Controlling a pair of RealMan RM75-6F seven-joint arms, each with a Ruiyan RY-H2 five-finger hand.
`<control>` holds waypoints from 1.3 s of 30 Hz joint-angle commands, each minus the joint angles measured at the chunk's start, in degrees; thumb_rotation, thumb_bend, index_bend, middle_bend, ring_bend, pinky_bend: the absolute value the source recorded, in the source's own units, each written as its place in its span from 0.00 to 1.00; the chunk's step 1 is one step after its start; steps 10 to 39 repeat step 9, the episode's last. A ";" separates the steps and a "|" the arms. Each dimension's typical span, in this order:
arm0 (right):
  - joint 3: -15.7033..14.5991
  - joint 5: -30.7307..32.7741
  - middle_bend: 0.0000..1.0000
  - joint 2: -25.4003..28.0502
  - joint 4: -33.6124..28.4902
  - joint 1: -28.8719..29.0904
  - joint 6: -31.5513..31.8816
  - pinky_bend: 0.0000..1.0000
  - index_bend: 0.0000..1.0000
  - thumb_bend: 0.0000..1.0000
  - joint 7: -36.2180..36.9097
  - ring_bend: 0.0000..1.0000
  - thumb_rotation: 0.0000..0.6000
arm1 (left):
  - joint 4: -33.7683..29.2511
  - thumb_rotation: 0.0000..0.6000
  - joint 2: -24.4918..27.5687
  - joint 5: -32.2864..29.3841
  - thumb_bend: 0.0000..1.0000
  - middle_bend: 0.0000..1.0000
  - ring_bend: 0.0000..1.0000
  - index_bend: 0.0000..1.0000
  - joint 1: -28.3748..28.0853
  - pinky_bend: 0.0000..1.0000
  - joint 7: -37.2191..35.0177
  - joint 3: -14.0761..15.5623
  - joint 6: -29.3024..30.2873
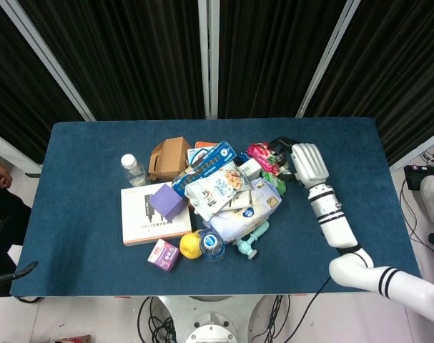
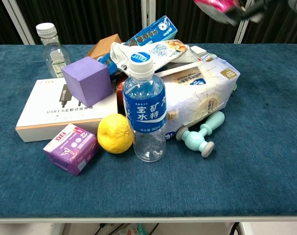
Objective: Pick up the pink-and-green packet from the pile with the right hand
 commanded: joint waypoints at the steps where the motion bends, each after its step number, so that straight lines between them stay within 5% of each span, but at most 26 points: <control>1: 2.52 -4.59 0.79 -0.40 -8.27 2.13 4.71 0.78 1.00 0.48 0.63 0.70 1.00 | -0.04 0.48 0.04 0.03 0.06 0.11 0.14 0.09 0.10 0.25 -0.05 0.00 0.12; 9: 3.33 -5.59 0.79 -5.95 -10.30 4.30 7.82 0.78 1.00 0.48 3.31 0.70 1.00 | 0.82 0.49 -0.33 0.04 0.06 0.11 0.14 0.09 0.21 0.25 -0.76 0.02 0.10; 39: 3.33 -5.59 0.79 -5.95 -10.30 4.30 7.82 0.78 1.00 0.48 3.31 0.70 1.00 | 0.82 0.49 -0.33 0.04 0.06 0.11 0.14 0.09 0.21 0.25 -0.76 0.02 0.10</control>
